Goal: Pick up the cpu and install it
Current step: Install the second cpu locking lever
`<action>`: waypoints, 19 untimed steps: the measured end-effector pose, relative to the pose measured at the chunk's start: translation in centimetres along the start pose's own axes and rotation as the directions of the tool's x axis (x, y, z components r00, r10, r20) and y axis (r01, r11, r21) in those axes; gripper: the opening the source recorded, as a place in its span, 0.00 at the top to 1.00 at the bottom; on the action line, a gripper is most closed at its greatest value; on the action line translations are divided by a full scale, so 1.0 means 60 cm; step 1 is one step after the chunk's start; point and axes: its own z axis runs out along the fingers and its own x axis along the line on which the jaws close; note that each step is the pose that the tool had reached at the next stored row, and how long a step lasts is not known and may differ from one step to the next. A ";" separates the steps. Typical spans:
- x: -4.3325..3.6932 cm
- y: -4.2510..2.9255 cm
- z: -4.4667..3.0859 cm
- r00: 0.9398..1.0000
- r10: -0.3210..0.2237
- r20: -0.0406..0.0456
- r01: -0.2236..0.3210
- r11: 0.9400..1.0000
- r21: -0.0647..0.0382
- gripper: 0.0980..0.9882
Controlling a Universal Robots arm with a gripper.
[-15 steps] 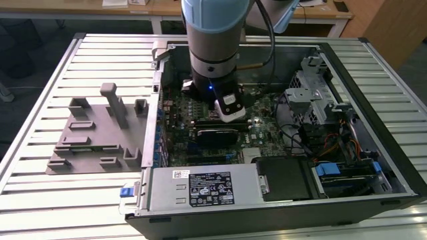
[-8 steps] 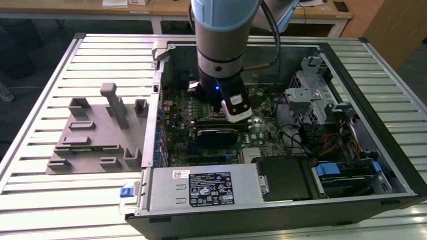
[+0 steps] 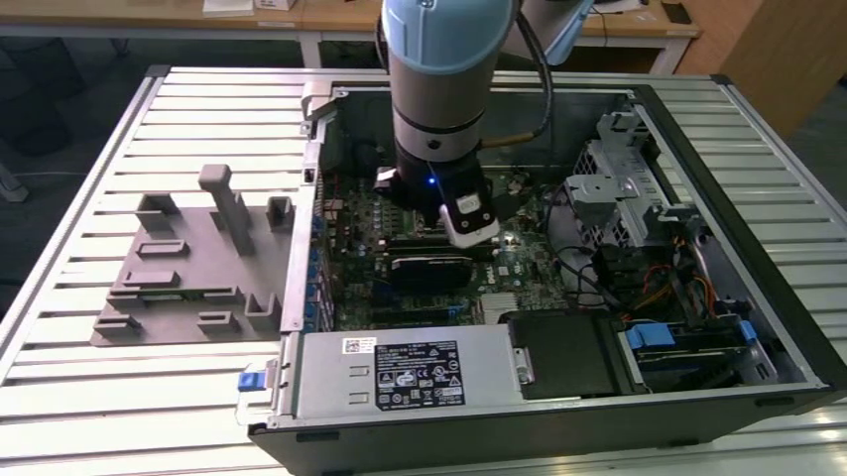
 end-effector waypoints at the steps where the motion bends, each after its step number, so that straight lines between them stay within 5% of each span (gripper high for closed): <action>1: 0.000 0.000 0.003 1.000 -0.001 0.000 0.001 1.000 0.000 0.99; 11: 0.006 -0.007 0.026 0.998 -0.064 -0.011 0.064 0.998 -0.006 0.99; 19: 0.018 -0.013 0.040 0.996 -0.087 -0.020 0.086 0.995 -0.046 0.99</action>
